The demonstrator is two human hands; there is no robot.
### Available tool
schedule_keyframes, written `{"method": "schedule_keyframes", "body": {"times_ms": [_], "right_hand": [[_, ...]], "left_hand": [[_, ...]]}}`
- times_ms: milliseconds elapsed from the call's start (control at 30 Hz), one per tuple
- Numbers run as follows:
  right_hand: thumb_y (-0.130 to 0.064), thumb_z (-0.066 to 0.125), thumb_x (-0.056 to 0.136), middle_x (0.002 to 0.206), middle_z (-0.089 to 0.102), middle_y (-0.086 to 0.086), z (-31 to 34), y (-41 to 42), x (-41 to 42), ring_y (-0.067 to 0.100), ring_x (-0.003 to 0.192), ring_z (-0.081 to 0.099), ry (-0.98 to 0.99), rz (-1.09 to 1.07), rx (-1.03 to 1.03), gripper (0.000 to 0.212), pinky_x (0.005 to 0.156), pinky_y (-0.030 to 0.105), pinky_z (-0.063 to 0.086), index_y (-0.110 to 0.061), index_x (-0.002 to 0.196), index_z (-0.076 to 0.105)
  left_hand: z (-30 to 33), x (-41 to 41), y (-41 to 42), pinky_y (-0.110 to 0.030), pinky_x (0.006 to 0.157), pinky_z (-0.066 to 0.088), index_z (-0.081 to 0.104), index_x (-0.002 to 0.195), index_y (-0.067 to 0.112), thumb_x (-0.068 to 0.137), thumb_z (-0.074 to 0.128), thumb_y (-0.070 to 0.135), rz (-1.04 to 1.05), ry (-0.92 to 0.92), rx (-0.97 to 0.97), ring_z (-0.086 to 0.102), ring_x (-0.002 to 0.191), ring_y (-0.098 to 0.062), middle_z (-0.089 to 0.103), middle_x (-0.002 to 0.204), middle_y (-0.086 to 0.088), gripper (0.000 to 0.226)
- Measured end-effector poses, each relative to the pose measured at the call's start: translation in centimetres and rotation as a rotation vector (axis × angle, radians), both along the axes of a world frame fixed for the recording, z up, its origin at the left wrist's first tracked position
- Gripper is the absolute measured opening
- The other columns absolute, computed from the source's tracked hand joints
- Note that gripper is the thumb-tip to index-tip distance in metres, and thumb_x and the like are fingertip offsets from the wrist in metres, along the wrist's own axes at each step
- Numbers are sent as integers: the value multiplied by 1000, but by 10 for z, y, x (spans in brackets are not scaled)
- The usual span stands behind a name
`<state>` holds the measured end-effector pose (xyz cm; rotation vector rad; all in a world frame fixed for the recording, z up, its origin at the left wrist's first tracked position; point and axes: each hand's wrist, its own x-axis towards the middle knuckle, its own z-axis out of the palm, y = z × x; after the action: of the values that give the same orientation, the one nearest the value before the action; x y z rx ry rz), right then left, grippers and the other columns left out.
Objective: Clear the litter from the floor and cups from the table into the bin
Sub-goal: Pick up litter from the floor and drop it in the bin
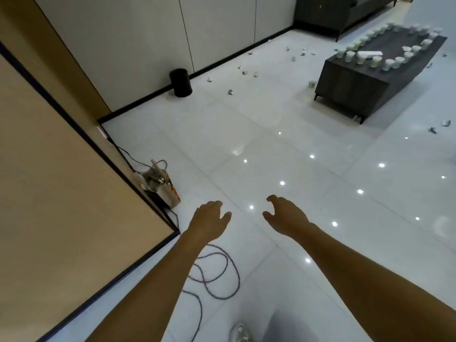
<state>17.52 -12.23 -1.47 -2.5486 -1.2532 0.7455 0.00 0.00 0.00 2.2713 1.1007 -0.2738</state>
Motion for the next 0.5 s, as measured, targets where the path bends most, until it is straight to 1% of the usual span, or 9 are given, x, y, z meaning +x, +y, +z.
{"method": "schedule_keyframes", "body": {"times_ms": [100,233,367,500], "right_hand": [[-37,47,97,134,51,3,-7,0,0,23,119,52,12,16,-52,51,96,39,46,-19,143,36],[-37,47,97,134,52,3,-21,12,14,24,119,52,15,54,-119,51,98,41,46,-18,143,36],[-38,46,98,136,52,2,-37,46,51,24,119,52,9,96,-145,51,97,39,46,-19,144,36],[-38,44,98,136,51,3,-50,87,101,25,120,52,21,165,-200,50,96,40,45,-19,143,36]], "left_hand": [[-12,2,5,-35,114,24,33,144,9,100,37,42,-100,96,84,37,133,-25,41,146,-10,56],[-30,17,13,-38,115,20,34,143,11,100,34,45,-203,219,83,38,132,-25,42,144,-9,55],[-48,56,38,-39,116,19,34,144,10,100,31,46,-255,317,54,39,131,-26,44,142,-9,56],[-58,111,72,-39,115,21,35,143,10,101,30,45,-259,377,21,40,130,-26,44,141,-9,55]]}}
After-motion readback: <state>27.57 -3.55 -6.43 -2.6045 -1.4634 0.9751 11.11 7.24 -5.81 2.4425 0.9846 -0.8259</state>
